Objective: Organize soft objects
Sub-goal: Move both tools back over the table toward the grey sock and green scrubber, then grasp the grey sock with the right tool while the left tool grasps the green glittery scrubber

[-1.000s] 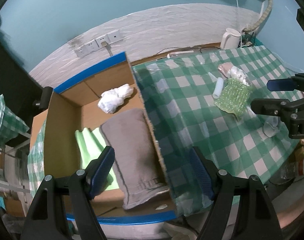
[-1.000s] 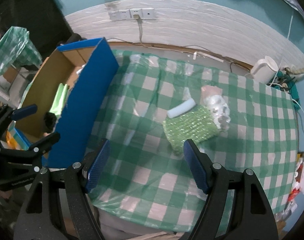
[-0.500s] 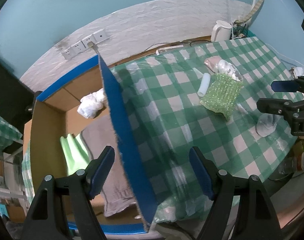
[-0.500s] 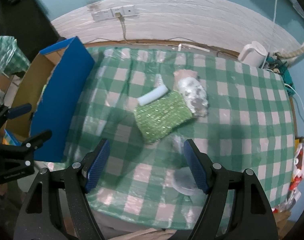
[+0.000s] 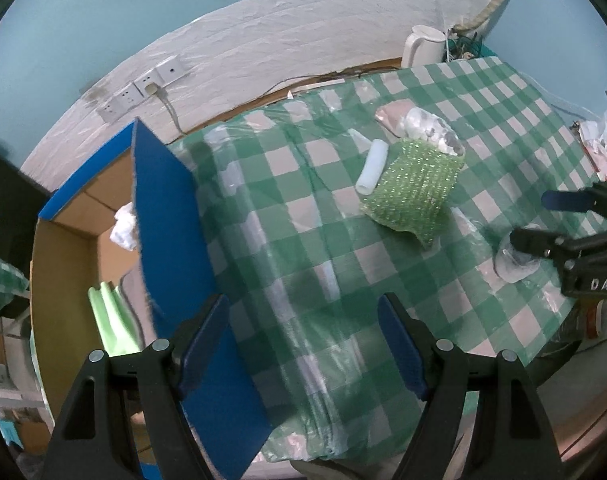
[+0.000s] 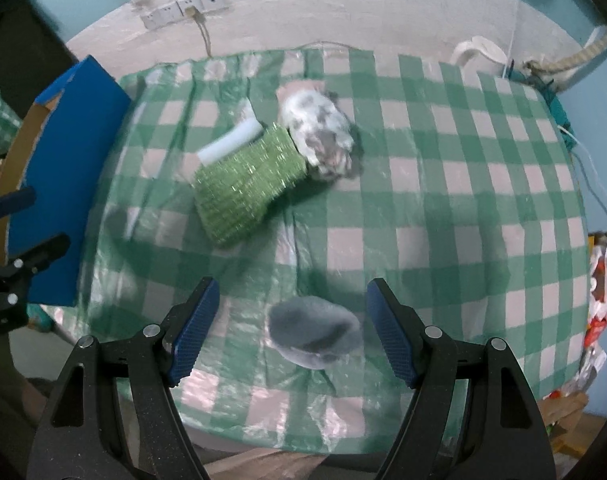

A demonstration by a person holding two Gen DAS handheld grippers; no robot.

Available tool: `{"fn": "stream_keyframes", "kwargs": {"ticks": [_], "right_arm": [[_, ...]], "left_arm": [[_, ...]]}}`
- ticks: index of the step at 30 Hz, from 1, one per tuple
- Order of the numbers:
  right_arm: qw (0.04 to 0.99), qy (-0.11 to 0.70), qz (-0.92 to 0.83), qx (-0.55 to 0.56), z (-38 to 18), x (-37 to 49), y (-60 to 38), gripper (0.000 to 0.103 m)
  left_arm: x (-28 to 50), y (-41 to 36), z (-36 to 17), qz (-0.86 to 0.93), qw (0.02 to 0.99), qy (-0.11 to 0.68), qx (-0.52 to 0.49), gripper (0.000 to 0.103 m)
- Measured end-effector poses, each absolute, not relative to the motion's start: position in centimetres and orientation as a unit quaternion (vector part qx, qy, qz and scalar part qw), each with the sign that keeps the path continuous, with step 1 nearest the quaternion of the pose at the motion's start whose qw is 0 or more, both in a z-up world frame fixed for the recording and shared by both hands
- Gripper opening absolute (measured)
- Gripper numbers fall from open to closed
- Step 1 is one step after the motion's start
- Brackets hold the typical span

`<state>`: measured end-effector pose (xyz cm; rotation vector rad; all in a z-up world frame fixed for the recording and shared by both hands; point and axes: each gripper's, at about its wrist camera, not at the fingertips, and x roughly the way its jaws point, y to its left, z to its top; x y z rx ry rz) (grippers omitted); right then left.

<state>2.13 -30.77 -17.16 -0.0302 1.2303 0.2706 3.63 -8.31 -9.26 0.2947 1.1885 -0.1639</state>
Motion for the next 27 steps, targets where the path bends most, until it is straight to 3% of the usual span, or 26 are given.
{"fn": "stream_keyframes", "kwargs": {"ticks": [23,24,26,27], "right_arm": [[0.776,0.618,0.126,-0.024,-22.7,2.1,-31.1,0.076],[0.776,0.618,0.127,-0.026,-22.8,2.1,-31.2,0.075],[0.776,0.617,0.128,-0.025,-23.0,2.4,-31.4,0.056],[0.777,0.617,0.128,-0.02,-23.1,2.5,-31.6,0.054]], "left_arm": [[7.0,-12.6,-12.8,-0.102,0.8,0.577,0.131,0.078],[7.3,-12.8,-13.0,-0.106,0.799,0.578,0.13,0.078],[7.6,-13.2,-13.2,-0.11,0.797,0.579,0.128,0.078],[7.7,-13.5,-13.4,-0.112,0.797,0.58,0.129,0.078]]}}
